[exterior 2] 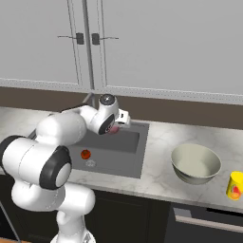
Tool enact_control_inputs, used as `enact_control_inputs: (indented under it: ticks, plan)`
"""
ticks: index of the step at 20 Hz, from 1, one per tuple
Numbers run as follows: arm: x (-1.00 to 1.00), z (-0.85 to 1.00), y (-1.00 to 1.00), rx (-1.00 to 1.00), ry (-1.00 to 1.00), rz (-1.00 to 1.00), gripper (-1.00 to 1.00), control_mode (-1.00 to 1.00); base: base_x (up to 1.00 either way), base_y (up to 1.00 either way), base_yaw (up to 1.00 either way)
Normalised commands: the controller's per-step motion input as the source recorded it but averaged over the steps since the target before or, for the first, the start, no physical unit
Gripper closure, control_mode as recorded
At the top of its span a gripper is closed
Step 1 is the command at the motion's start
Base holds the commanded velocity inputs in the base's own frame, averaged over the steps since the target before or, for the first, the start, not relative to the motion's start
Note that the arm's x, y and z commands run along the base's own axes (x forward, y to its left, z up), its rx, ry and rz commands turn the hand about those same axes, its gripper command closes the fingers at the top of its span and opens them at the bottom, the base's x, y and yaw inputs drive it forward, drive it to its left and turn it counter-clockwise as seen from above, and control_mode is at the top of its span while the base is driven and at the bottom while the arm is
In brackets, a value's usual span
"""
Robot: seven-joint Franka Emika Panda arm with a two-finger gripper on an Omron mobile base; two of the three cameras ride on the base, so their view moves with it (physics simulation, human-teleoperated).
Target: Remove the tomato and onion from the sink. Then move the bowl and cup from the counter to the sink for washing.
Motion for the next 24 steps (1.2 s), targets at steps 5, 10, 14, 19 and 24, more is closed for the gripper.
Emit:
enact_control_inputs:
  ticks: [5, 10, 14, 19, 24]
  plan:
    - [0.00, 0.12, -0.25, -0.07, -0.05, -0.06, 1.00, -1.00, 0.00, 0.00, 0.00]
    - [0.04, 0.16, -0.28, -0.05, 0.04, -0.07, 1.00, -1.00, 0.00, 0.00, 0.00]
    - [0.05, 0.17, -0.26, -0.06, 0.04, -0.08, 1.00, -1.00, 0.00, 0.00, 0.00]
    - [0.02, 0.10, -0.30, -0.03, 0.06, -0.06, 1.00, -1.00, 0.00, 0.00, 0.00]
    - [0.00, 0.02, -0.34, -0.01, 0.05, -0.02, 1.00, -1.00, 0.00, 0.00, 0.00]
